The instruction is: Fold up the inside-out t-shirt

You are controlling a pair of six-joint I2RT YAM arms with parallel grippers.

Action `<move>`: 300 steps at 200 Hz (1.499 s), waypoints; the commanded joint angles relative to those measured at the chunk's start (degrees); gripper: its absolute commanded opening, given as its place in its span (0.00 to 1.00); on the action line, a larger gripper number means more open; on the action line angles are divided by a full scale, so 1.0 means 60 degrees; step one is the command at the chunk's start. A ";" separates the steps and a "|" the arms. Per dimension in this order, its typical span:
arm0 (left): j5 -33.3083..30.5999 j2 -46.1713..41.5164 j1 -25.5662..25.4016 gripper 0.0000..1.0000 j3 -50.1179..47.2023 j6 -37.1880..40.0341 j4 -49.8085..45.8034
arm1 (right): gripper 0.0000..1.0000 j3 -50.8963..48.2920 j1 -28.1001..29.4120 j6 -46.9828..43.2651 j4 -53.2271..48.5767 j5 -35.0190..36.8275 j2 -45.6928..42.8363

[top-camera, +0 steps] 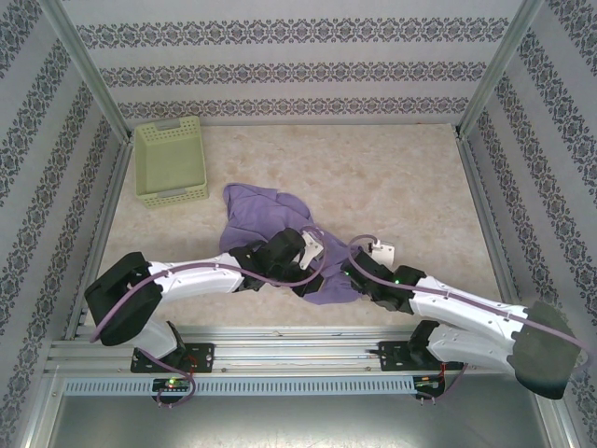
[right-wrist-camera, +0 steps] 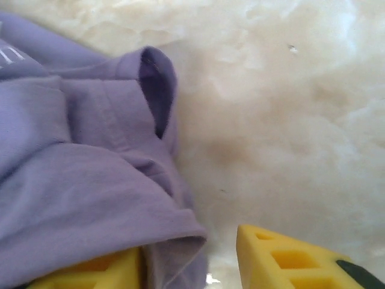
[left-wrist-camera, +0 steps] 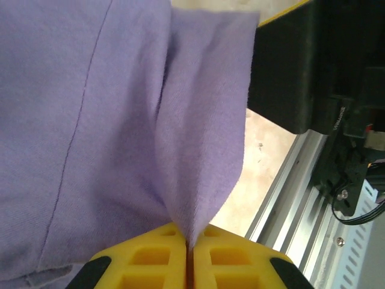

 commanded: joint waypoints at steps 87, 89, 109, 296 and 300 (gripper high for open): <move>0.0533 -0.0556 0.0131 0.16 -0.0684 0.0298 -0.0368 | 0.38 -0.0848 -0.0250 0.0080 -0.0612 -0.0103 -0.1911; 0.0547 -0.0559 0.0117 0.17 -0.0693 0.0298 -0.0370 | 0.39 -0.0826 -0.0234 0.0063 -0.0618 -0.0133 -0.1936; 0.0591 -0.0641 0.0011 0.25 -0.0793 0.0327 -0.0409 | 0.48 -0.0695 -0.0055 -0.0115 -0.0686 -0.0240 -0.2282; -0.3257 0.2793 0.1774 0.63 0.2703 -0.0322 -0.2733 | 0.57 -0.0033 0.0714 0.0903 0.0823 -0.0586 0.1077; -0.3213 0.2896 0.1782 0.61 0.2741 -0.0336 -0.2763 | 0.56 -0.0061 0.0708 0.0950 0.0804 -0.0581 0.1122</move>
